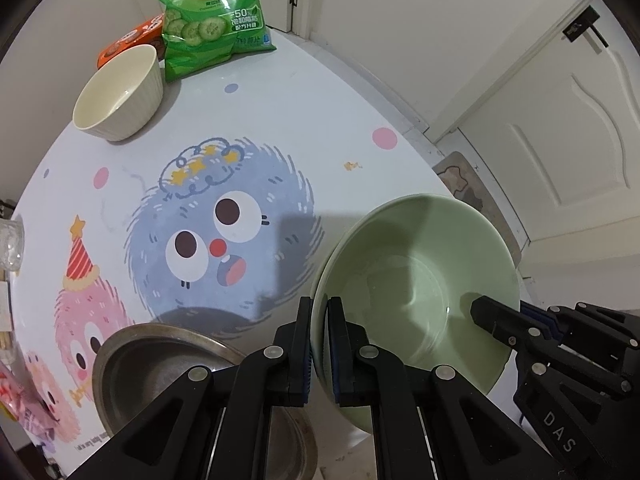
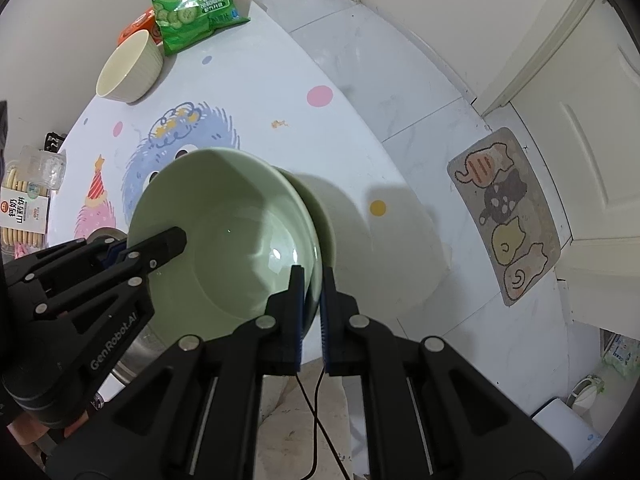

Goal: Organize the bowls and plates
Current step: 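Carry the pale green bowl with both grippers to the steel bowls and lower it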

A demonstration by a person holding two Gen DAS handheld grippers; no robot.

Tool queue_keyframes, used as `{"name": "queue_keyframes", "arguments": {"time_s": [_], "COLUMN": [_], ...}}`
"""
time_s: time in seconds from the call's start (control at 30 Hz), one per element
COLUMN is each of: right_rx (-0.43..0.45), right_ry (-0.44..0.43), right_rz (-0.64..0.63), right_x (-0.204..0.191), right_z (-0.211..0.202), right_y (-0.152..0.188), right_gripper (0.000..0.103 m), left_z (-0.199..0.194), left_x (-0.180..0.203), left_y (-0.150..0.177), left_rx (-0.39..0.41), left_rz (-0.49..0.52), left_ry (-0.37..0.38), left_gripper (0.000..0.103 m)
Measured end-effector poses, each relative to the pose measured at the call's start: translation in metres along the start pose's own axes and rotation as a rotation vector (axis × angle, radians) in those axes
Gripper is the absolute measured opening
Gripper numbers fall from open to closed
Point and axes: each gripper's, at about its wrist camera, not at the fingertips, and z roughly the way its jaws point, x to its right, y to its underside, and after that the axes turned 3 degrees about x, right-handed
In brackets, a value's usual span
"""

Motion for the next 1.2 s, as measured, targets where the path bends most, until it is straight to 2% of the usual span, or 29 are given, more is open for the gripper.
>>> {"name": "queue_keyframes", "arguments": {"time_s": [0.53,1.2], "right_rx": [-0.005,0.003], "right_ry": [0.012,0.011], "right_rz": [0.009,0.015], "right_x": [0.002,0.004], "right_z": [0.007,0.006], "right_y": [0.001,0.002], "right_gripper": [0.009,0.010], "left_z": [0.000,0.004], "left_x": [0.016,0.016], "left_y": [0.006,0.007], "left_rx": [0.040,0.048], "left_rz": [0.081,0.091], "left_ry": [-0.087,-0.123], "left_gripper": [0.008,0.011]}}
